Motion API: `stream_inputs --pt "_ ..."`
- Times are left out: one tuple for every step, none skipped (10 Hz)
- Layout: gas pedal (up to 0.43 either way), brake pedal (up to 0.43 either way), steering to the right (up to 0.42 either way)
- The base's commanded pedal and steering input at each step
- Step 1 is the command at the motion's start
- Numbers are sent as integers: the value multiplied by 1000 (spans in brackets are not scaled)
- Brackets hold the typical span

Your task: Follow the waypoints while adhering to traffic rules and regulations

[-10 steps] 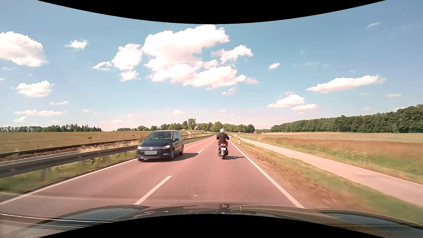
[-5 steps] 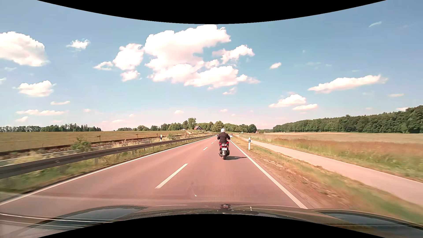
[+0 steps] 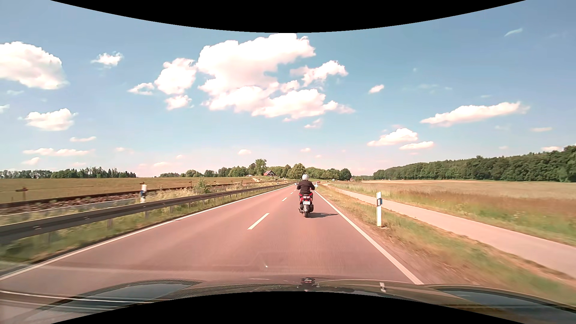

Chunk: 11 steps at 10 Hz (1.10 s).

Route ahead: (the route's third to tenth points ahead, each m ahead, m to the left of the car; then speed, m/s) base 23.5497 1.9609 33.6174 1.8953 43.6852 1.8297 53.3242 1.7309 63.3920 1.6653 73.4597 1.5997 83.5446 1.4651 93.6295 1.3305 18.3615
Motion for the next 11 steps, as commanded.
stream_inputs --pt "169 12 1" --pt "169 12 1" --pt "169 12 1" --pt "169 6 1" --pt "169 6 1" --pt "169 12 1" --pt "169 6 1" --pt "169 12 1" --pt "169 6 1" --pt "169 12 1" --pt "169 6 1"
